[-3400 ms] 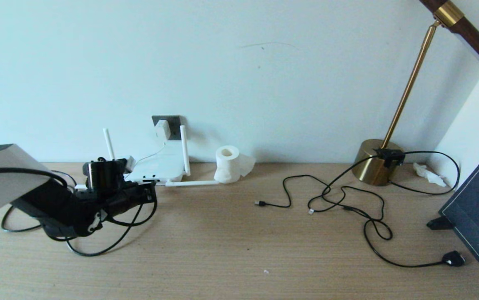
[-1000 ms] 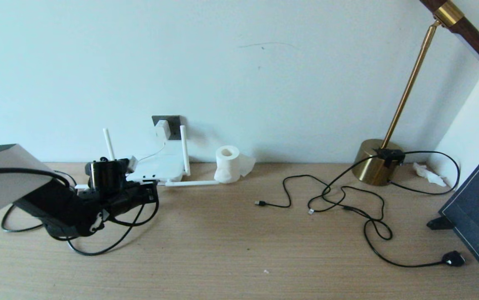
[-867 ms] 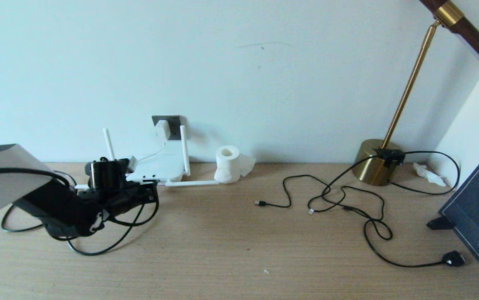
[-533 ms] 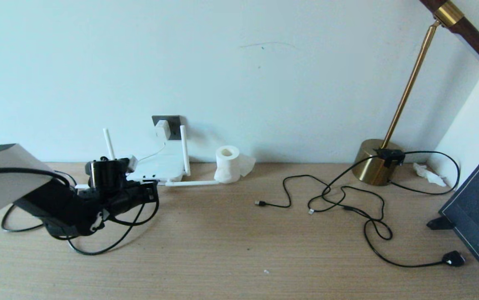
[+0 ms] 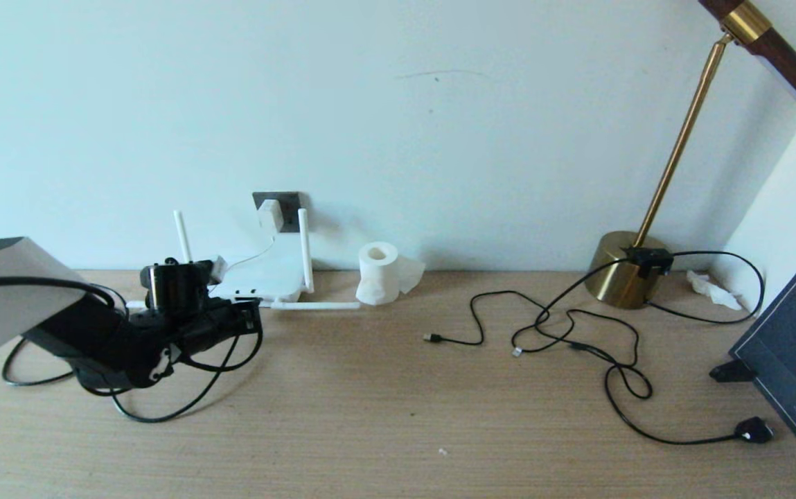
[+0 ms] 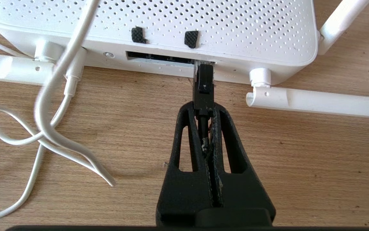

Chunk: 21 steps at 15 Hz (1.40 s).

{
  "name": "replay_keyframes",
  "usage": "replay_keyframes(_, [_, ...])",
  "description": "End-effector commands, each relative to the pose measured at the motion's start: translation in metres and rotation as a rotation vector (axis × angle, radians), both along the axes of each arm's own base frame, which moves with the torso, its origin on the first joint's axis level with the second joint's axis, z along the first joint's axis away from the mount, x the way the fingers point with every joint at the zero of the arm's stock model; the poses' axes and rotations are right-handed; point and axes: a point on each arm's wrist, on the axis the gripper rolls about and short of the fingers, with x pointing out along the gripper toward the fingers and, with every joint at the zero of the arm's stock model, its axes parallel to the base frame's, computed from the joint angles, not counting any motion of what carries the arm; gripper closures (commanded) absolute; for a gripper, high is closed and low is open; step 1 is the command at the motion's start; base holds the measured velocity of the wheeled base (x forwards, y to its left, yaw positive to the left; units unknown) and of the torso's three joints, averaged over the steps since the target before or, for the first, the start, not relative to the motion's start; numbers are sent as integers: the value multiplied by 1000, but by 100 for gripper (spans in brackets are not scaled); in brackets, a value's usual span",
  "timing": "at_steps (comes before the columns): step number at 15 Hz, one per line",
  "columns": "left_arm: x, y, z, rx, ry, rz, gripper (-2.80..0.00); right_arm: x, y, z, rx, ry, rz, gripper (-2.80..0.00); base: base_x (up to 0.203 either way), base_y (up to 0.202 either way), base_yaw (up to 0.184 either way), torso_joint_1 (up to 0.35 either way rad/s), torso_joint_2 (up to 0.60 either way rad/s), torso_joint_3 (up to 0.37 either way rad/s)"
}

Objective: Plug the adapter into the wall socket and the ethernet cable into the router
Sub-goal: Plug cable into router interface

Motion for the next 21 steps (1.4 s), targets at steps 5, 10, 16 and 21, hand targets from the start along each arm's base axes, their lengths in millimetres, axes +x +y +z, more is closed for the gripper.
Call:
replay_keyframes(5, [2, 1, 2, -1, -8, 1, 0, 0, 0, 0, -1, 3, 0, 0, 0, 0, 0, 0, 0, 0])
replay_keyframes(10, [2, 1, 2, -1, -9, 1, 0, 0, 0, 0, -1, 3, 0, 0, 0, 0, 0, 0, 0, 0])
replay_keyframes(16, [3, 2, 3, -2, -6, 4, 0, 0, 0, 0, -1, 3, 0, 0, 0, 0, 0, 0, 0, 0])
replay_keyframes(21, [3, 5, 3, 11, -7, 3, 0, 0, 0, 0, -1, 3, 0, 0, 0, 0, 0, 0, 0, 0])
